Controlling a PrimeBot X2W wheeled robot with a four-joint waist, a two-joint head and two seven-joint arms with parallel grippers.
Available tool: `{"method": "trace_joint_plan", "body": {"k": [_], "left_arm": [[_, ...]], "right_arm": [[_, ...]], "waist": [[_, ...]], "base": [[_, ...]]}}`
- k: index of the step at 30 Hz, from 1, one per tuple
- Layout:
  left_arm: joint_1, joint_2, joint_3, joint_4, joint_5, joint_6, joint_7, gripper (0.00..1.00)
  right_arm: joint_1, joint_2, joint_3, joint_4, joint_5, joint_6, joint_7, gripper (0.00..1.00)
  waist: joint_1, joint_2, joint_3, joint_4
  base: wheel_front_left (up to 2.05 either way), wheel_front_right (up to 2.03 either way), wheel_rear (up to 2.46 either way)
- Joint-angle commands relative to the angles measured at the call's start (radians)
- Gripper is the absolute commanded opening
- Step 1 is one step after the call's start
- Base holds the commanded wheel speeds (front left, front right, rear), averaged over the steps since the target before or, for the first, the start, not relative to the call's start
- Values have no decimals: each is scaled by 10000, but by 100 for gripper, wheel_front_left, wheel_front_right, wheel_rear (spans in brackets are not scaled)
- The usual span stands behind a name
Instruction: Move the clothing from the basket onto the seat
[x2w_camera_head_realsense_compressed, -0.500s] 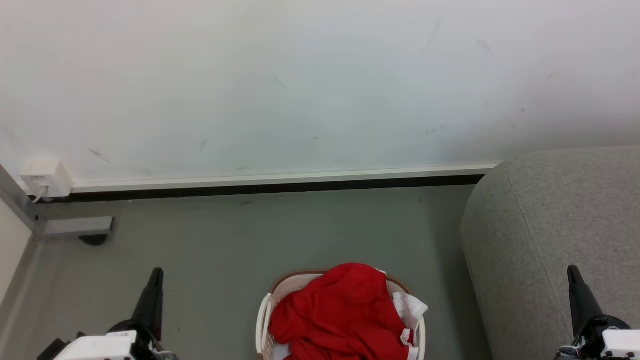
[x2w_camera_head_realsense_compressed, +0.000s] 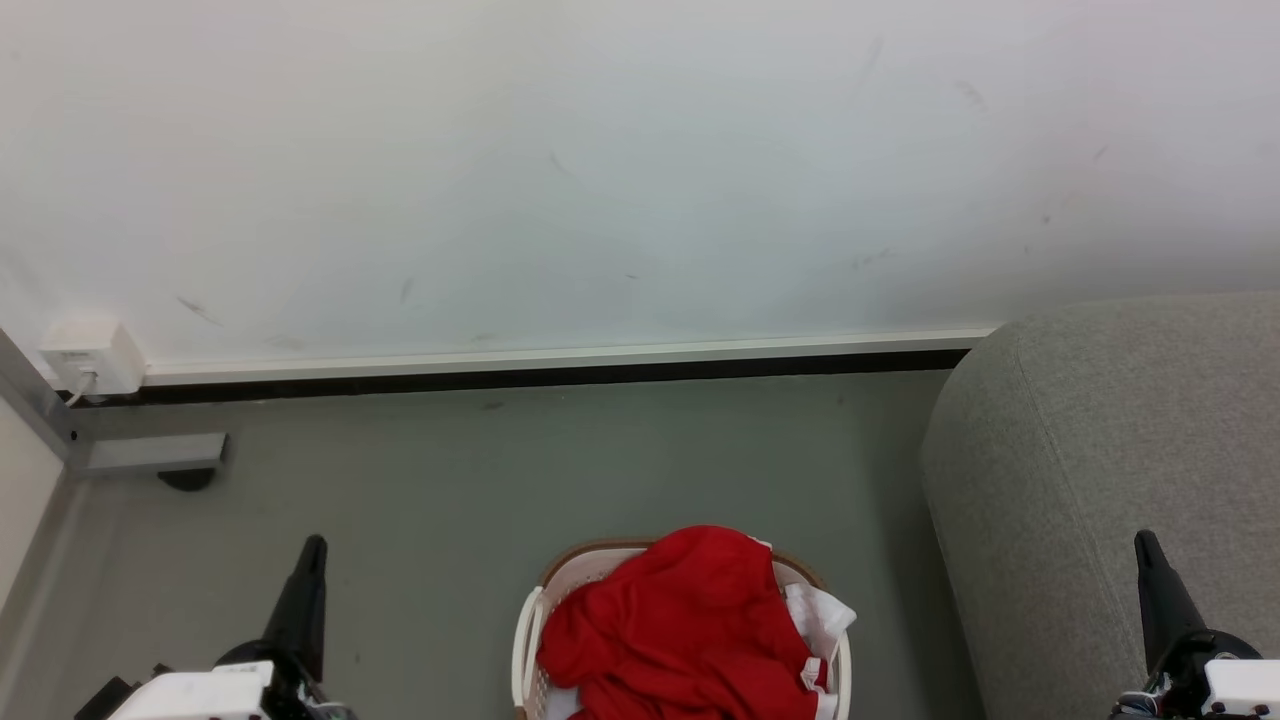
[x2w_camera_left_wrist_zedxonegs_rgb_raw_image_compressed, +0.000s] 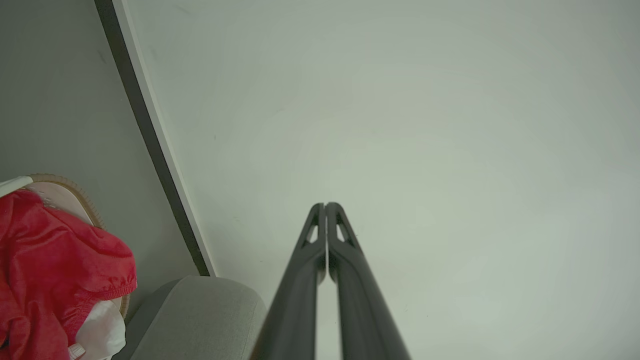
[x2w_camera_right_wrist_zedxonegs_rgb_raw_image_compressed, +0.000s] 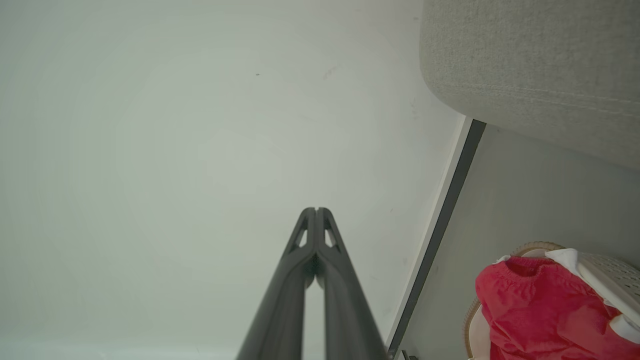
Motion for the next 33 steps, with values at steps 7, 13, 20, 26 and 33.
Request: {"method": "trace_joint_plan", "body": {"k": [7,13,20,26,33], "left_arm": [[-95,72,14,-30,-141,-41,31,0],[-95,72,14,-30,-141,-41,31,0],[-95,72,14,-30,-141,-41,31,0],[-95,72,14,-30,-141,-41,31,0],[-95,72,14,-30,-141,-41,31,0]], "right_arm": [[-113,-62,-35,-46,7,-24,35,0],[-113,-62,-35,-46,7,-24,37,0],[-113,-62,-35,-46,7,-24,37,0],[-113,-62,-35,-46,7,-24,37,0],[-113,-62,-35,-46,7,-24,37,0]], "waist": [[0,0,0,0],[0,0,0,0],[0,0,0,0],[0,0,0,0],[0,0,0,0]], "base": [[0,0,0],[0,0,0],[0,0,0],[0,0,0],[0,0,0]]}}
